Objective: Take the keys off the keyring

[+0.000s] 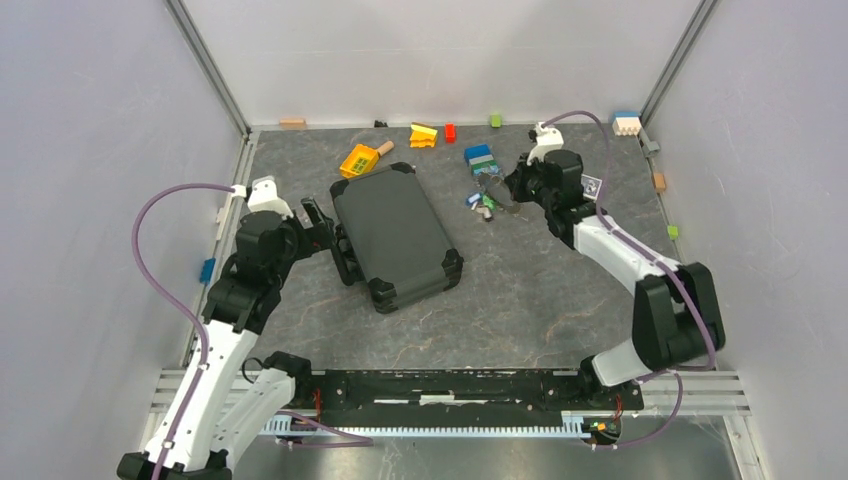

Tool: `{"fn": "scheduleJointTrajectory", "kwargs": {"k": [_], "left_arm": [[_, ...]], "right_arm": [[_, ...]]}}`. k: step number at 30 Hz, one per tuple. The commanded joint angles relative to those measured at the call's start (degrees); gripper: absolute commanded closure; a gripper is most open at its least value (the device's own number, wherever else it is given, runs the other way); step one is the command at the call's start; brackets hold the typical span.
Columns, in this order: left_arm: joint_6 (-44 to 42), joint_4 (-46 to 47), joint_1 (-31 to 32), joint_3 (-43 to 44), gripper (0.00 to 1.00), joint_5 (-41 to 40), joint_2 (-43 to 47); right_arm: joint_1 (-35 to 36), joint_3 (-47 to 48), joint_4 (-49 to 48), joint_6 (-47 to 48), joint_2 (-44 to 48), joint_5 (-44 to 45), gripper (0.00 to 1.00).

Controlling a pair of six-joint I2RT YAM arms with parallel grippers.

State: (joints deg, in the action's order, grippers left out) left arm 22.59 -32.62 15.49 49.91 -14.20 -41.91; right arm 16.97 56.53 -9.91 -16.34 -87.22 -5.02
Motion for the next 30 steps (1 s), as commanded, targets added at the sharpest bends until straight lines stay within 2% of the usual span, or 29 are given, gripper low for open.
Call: {"fn": "scheduleJointTrajectory", "kwargs": {"k": [1, 7, 12, 15, 21, 26, 30], "left_arm": [[-1.33, 7.92, -0.54, -2.78, 0.00, 4.61, 2.72], [-2.73, 17.69, -0.54, -5.87, 0.00, 10.09, 5.35], [-5.07, 18.10, -0.54, -0.36, 0.00, 13.92, -0.61], [-5.05, 20.00, -0.54, 1.56, 0.00, 19.06, -3.54], [-6.54, 21.73, -0.48, 4.92, 0.00, 25.05, -8.24], [-6.68, 22.16, 0.28, 7.19, 0.00, 26.43, -11.21], [-8.81, 22.16, 4.23, 6.43, 0.00, 25.71, -12.07]], "right_arm": [[-0.03, -5.01, 2.61, 4.78, 8.06, 4.41, 1.00], [-0.01, -8.23, 8.25, 7.17, 18.29, 8.76, 1.00], [-0.01, -11.44, 9.79, 7.59, 26.25, 12.61, 1.00], [0.00, -13.05, 11.07, 9.07, 30.06, 11.04, 1.00], [-0.06, -11.14, 16.28, 10.73, 31.31, 7.26, 1.00], [-0.01, -9.47, 18.52, 10.56, 31.05, 5.15, 1.00], [-0.01, -8.69, 19.68, 10.16, 31.82, 3.51, 1.00]]}}
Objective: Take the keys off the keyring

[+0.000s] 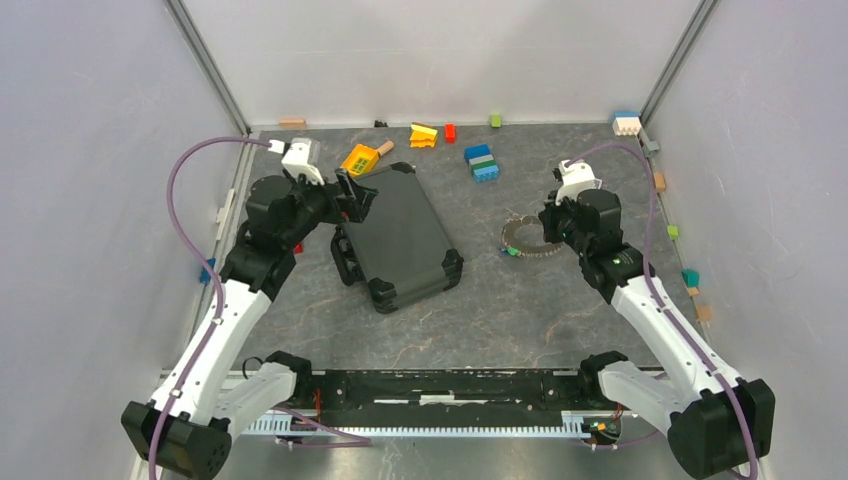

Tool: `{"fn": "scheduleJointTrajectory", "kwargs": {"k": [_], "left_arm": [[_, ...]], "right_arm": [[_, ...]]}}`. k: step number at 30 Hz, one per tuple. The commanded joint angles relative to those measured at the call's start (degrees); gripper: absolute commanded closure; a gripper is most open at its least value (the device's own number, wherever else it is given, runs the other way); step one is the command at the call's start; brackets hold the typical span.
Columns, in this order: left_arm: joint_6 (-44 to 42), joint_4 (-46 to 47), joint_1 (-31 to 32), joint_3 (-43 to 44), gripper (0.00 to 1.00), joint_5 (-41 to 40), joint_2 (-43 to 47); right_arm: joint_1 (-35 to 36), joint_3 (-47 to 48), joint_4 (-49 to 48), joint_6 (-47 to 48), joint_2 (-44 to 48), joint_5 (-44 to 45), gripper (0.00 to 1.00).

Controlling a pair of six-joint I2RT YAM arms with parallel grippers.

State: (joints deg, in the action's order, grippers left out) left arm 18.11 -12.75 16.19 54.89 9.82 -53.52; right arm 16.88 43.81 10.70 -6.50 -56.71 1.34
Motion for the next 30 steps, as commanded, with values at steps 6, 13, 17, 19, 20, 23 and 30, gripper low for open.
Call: {"fn": "scheduleJointTrajectory", "kwargs": {"k": [6, 13, 17, 19, 20, 23, 30], "left_arm": [[-8.06, -0.74, 14.41, 0.01, 0.00, -5.74, -1.21], [-5.52, -1.00, 20.36, -3.47, 0.00, -9.64, 1.72], [-6.29, -1.58, 21.14, -5.14, 0.00, -11.75, 3.56], [-8.27, -2.80, 21.39, -4.91, 0.00, -13.19, 3.86], [-9.14, -3.61, 21.38, -4.59, 0.00, -14.27, 3.86], [-11.65, -4.64, 21.34, -3.51, 0.00, -15.73, 4.18], [-14.15, -5.25, 21.34, -3.12, 0.00, -14.62, 5.96]], "right_arm": [[2.09, 4.35, -0.50, -0.05, 1.40, -4.56, 1.00], [11.45, 4.75, -0.52, 1.95, 0.09, 0.97, 1.00], [14.73, 5.41, 1.36, 3.09, 0.02, 2.29, 1.00], [15.60, 5.21, 1.58, 4.24, 0.77, 1.32, 1.00], [15.94, 4.88, 1.21, 4.62, 1.36, -0.04, 1.00], [16.66, 3.76, -0.13, 5.54, 2.92, -3.98, 1.00], [19.63, 5.34, 3.01, 4.57, 2.96, -2.40, 1.00]]}}
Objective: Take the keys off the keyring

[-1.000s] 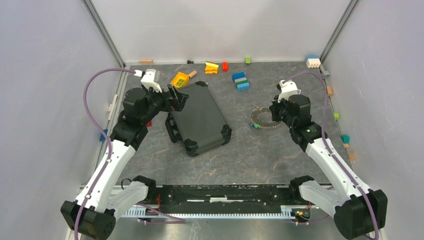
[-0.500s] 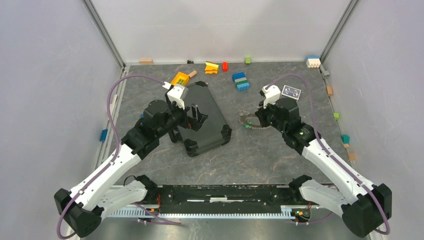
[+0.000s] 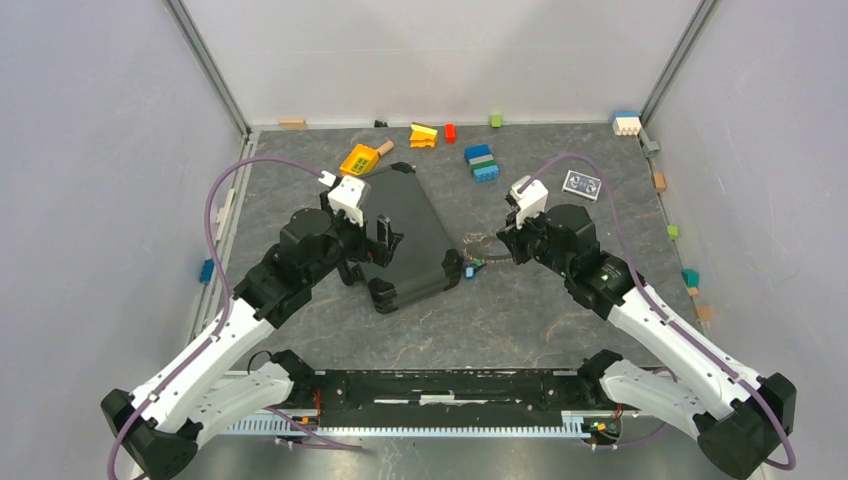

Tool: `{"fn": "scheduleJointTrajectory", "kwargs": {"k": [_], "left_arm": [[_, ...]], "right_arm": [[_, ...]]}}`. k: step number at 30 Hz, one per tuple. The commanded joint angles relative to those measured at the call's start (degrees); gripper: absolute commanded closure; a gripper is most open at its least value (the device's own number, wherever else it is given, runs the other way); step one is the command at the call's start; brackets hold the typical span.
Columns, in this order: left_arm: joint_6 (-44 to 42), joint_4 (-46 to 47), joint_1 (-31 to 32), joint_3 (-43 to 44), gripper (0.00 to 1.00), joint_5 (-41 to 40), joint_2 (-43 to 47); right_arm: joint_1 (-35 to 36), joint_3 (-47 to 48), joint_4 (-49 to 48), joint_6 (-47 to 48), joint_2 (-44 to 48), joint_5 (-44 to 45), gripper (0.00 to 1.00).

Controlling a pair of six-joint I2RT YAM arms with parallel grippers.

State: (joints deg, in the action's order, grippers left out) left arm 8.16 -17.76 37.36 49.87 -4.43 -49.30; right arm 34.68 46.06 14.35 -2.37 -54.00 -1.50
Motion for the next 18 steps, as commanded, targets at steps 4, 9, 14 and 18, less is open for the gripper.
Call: {"fn": "scheduleJointTrajectory", "kwargs": {"k": [4, 9, 14, 18], "left_arm": [[-5.07, -0.90, 0.17, 2.05, 0.00, 1.39, 2.36], [-7.13, -1.73, 0.17, 2.38, 0.00, 5.24, 2.62], [-9.91, -1.36, 0.21, 2.20, 0.00, 10.13, 3.48], [-11.29, -0.38, 0.17, 2.12, 0.02, 15.49, 3.78]], "right_arm": [[6.03, 3.94, 1.07, 1.35, -0.60, 2.79, 1.00], [15.96, 6.22, 4.29, 3.32, -2.27, 10.74, 1.00], [26.28, 8.78, 7.27, 4.30, -2.87, 17.69, 1.00], [33.26, 9.80, 8.68, 5.37, -3.13, 22.29, 1.00]]}}
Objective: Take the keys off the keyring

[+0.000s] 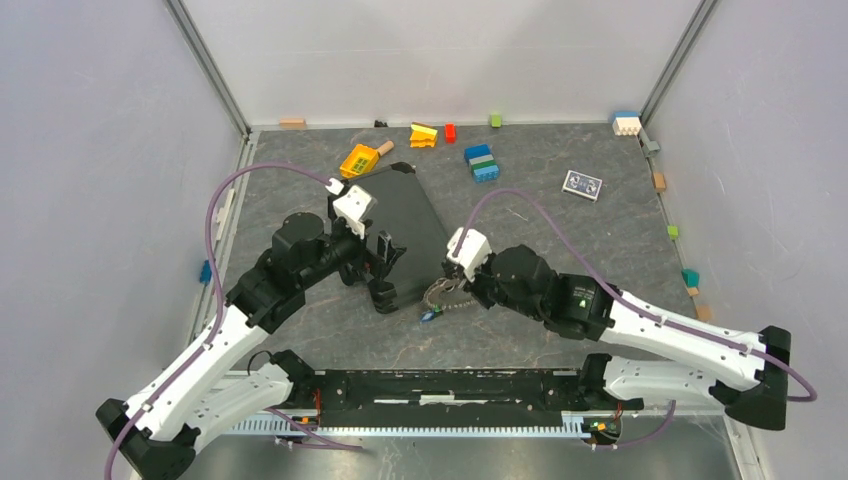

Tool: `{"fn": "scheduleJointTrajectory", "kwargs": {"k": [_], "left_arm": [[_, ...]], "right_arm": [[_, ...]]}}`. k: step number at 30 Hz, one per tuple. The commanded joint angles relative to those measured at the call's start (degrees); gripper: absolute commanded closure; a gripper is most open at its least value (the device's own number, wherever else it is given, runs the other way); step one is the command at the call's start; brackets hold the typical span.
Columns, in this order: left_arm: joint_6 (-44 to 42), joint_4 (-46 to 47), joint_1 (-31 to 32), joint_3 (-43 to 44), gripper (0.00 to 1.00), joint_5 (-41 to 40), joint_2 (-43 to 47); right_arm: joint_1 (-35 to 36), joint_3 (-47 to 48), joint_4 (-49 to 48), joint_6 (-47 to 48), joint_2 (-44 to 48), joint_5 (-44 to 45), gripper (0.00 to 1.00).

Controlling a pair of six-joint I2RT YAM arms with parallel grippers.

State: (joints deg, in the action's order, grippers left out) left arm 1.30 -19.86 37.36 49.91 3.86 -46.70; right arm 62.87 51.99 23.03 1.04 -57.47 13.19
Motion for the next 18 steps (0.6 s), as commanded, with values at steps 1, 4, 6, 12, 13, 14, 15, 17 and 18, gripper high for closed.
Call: {"fn": "scheduleJointTrajectory", "kwargs": {"k": [1, 4, 6, 12, 13, 14, 15, 17, 18], "left_arm": [[-4.62, 2.04, 0.17, 1.92, 0.03, 8.33, 1.17], [-4.69, 3.70, 0.16, 1.11, 0.03, 9.86, 1.22], [-3.99, 4.48, 0.20, 0.67, 0.03, 10.19, 0.96], [1.16, 8.55, 0.62, -1.48, 0.04, 11.52, -0.06], [1.92, 9.43, 1.01, -1.91, 0.04, 11.44, 0.03], [2.51, 10.12, 1.77, -2.45, 0.04, 10.98, 0.15], [2.77, 10.84, 2.49, -2.98, 0.04, 10.17, 0.31], [2.83, 12.37, 4.12, -3.99, 0.04, 8.61, 0.70], [2.91, 13.27, 4.50, -4.32, 0.05, 8.13, 0.86]], "right_arm": [[6.15, 3.97, 0.22, 2.40, 0.13, 8.76, 1.00], [7.26, 4.52, 1.81, 3.39, -0.33, 10.67, 1.00], [7.35, 4.24, 2.22, 3.63, 0.02, 12.34, 1.00], [7.40, 2.87, 1.58, 4.18, 3.67, 13.94, 1.00], [7.35, 2.79, 1.58, 4.39, 4.22, 13.60, 1.00], [7.35, 2.68, 1.70, 4.56, 4.67, 13.30, 1.00], [7.35, 2.66, 1.80, 4.81, 5.03, 12.83, 1.00], [7.40, 2.59, 1.98, 5.15, 5.62, 11.55, 1.00], [7.35, 2.59, 2.10, 5.35, 5.78, 10.60, 1.00]]}}
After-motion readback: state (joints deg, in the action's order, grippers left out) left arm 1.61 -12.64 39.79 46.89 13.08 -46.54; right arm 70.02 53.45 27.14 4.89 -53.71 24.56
